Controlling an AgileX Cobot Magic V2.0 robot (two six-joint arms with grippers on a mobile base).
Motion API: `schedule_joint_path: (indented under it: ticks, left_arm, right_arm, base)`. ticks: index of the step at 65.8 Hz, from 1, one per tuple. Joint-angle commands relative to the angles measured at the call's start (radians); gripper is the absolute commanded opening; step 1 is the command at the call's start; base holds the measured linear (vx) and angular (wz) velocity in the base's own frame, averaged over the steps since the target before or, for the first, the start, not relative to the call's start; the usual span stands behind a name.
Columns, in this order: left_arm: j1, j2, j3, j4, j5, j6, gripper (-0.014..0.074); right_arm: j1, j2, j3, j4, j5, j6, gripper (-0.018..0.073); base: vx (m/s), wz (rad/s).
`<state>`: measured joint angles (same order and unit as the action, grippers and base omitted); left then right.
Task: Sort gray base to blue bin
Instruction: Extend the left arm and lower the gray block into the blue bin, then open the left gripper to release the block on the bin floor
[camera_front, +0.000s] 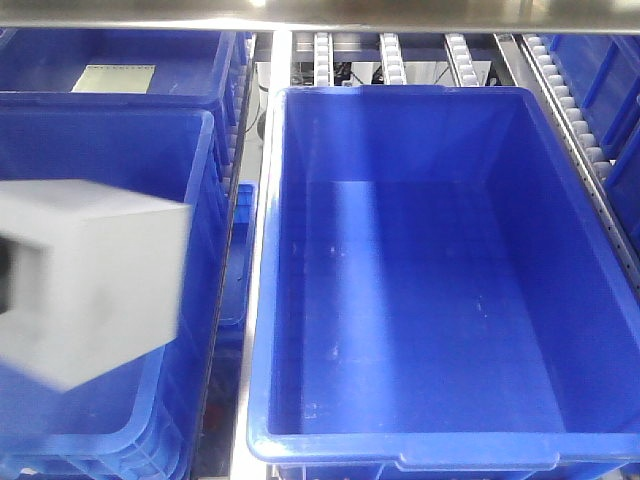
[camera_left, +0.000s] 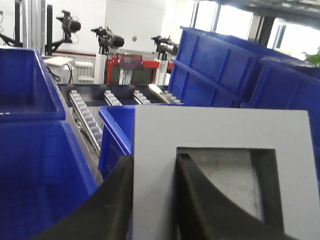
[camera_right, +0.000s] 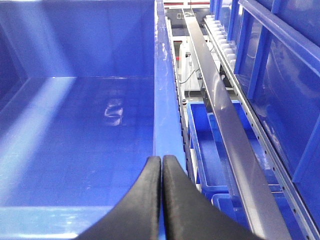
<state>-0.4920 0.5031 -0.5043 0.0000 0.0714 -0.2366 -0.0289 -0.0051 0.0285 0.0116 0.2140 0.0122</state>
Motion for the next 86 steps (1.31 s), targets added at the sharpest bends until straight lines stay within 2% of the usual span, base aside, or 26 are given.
schedule_joint_path:
  ticks: [1, 9, 22, 35, 43, 62, 75, 86]
  left_arm:
    - [-0.004, 0.099, -0.037, -0.011, -0.208, -0.014, -0.0006]
    - [-0.062, 0.232, -0.058, -0.009, -0.302, -0.015, -0.0006]
    - [-0.227, 0.49, -0.199, 0.027, -0.305, -0.014, -0.0006]
    - [-0.326, 0.776, -0.387, 0.026, -0.295, -0.014, -0.0006]
    - [-0.358, 0.921, -0.51, 0.026, -0.258, -0.014, -0.0004]
    - [-0.398, 1.203, -0.805, 0.024, -0.036, -0.014, 0.0004]
    - [-0.414, 1.34, -0.923, 0.024, 0.058, -0.014, 0.0004]
    - [-0.414, 1.407, -0.946, 0.024, 0.098, -0.012, 0.0004]
  right_arm:
    - [-0.003, 0.018, 0.001, -0.005, -0.064, -0.012, -0.0005]
    - [-0.003, 0.018, 0.001, -0.005, -0.064, -0.012, -0.0005]
    - [-0.003, 0.018, 0.001, -0.005, -0.064, -0.012, -0.0005]
    - [-0.003, 0.018, 0.001, -0.005, -0.064, -0.012, -0.0005]
    - [-0.003, 0.018, 0.001, -0.005, -0.064, -0.012, -0.0005]
    - [-0.003, 0.018, 0.001, -0.005, -0.064, -0.012, -0.0005]
    - [-0.003, 0.018, 0.001, -0.005, -0.064, -0.012, -0.0005]
    - [-0.003, 0.018, 0.001, -0.005, -0.064, -0.012, -0.0005]
  base:
    - [0.0, 0.0]
    - [0.0, 0.0]
    - [0.0, 0.0]
    - [0.0, 0.0]
    - [0.0, 0.0]
    - [0.0, 0.0]
    - [0.0, 0.0]
    - [0.0, 0.0]
